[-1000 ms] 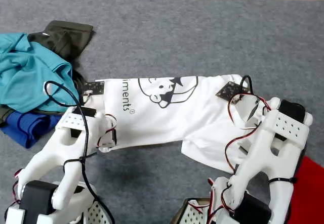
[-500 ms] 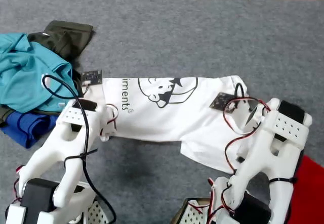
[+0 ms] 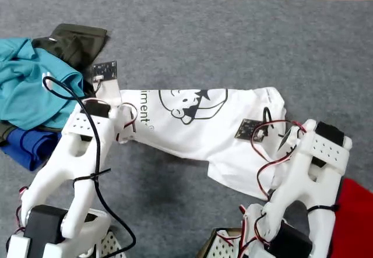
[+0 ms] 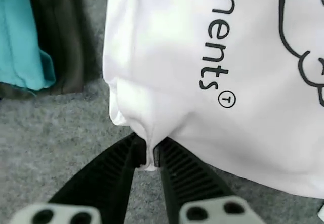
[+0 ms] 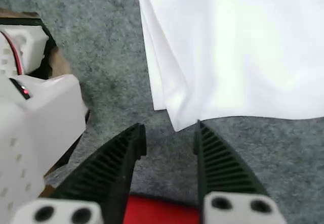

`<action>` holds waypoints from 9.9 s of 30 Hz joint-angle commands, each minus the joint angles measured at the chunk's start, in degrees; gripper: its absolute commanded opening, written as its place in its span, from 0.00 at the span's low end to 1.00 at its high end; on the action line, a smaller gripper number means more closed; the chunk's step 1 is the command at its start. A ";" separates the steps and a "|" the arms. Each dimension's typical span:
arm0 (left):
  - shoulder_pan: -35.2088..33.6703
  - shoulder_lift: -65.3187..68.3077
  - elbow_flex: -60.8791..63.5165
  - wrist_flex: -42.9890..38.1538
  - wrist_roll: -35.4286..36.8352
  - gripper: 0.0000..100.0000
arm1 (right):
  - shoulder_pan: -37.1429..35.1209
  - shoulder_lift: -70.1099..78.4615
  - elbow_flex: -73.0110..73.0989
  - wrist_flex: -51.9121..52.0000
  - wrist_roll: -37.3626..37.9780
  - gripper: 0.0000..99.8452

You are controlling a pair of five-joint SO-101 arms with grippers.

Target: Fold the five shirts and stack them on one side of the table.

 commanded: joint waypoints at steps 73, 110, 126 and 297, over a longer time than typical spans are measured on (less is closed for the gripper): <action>-3.43 15.25 -27.08 20.40 5.27 0.20 | 4.70 -2.59 5.05 -6.51 11.08 0.15; 0.53 15.78 -10.55 8.18 9.76 0.19 | 5.14 -6.20 7.43 -14.51 8.62 0.15; 1.32 15.25 -11.25 11.08 5.89 0.16 | 5.05 12.26 6.02 -20.57 8.62 0.15; -5.45 23.43 -26.64 18.55 -28.40 0.02 | -6.90 -8.04 1.80 -7.30 -16.79 0.00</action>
